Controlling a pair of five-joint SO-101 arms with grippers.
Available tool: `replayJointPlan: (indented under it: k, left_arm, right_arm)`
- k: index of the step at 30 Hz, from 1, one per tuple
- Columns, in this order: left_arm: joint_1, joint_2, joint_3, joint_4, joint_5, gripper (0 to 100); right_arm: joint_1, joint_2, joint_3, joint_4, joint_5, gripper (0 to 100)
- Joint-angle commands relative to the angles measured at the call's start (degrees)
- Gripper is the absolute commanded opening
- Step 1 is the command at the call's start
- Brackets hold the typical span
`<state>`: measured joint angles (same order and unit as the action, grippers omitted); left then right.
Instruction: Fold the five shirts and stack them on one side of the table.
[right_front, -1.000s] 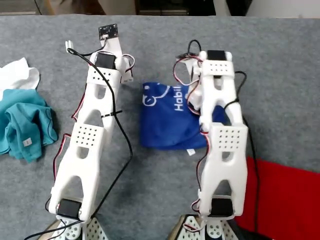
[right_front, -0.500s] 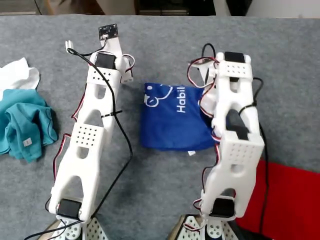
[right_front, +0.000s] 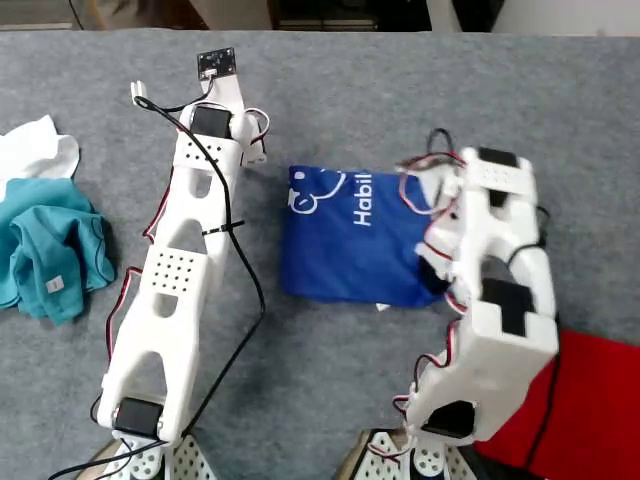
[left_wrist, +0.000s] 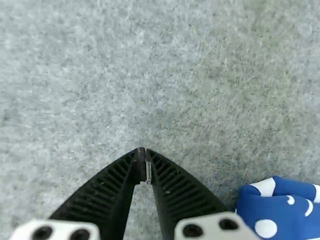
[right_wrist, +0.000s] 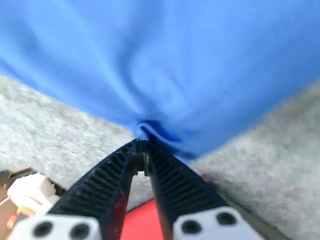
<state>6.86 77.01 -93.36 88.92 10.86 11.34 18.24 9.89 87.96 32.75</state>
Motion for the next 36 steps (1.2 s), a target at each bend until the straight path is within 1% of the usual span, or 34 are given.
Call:
replayJointPlan:
  k: [1,5,8,12,14,16,18,20,23,26,28,31,33,36]
  left_arm:
    - [-0.44,-0.92,-2.55,-0.62,-0.09,2]
    - [-0.35,-0.92,-2.55,-0.62,-0.09,2]
    - [-0.35,-1.01,-2.55,-0.62,-0.09,2]
    - [0.70,-1.71,-2.73,0.88,0.09,2]
    - [2.73,-4.88,-2.64,2.99,0.09,2]
    - [5.54,-8.66,-2.55,6.51,-0.09,2]
    - [8.70,-11.47,-2.55,9.93,-0.18,3]
    - [10.81,-13.67,-2.55,11.87,-0.18,5]
    - [11.52,-16.04,-2.46,11.87,0.18,13]
    - [11.34,-17.80,-2.37,11.87,0.26,18]
    - [11.52,-18.15,-2.37,11.87,0.26,19]
    - [11.87,-18.07,-2.20,11.87,1.76,19]
    - [11.69,-17.19,-0.26,11.08,3.87,19]
    - [10.73,-14.37,3.87,7.65,5.45,19]
  right_arm:
    - [3.21,-9.98,0.66,-0.26,-2.29,0.5]
    - [1.45,-21.76,3.03,-2.29,-6.24,0.5]
    - [-2.51,-28.09,7.34,-3.34,-10.02,0.5]
    - [-5.14,-31.60,15.60,-11.43,-13.54,1.3]
    - [-5.93,-31.25,18.33,-15.21,-15.65,6.5]
    - [-6.73,-30.46,18.95,-15.91,-19.34,11.0]
    - [-7.25,-29.85,18.86,-16.18,-24.62,11.0]
    - [-7.60,-28.88,18.86,-16.53,-29.01,11.1]
    - [-7.78,-27.30,18.86,-16.35,-34.29,12.2]
    - [-7.78,-25.27,19.30,-16.35,-44.04,19.9]
    - [-7.87,-23.16,19.30,-16.53,-50.46,26.2]
    - [-9.54,-18.95,19.21,-20.66,-56.44,32.3]
    - [-10.95,-15.60,19.12,-24.44,-60.31,32.9]
    - [-13.23,-11.12,18.86,-30.42,-64.53,32.9]
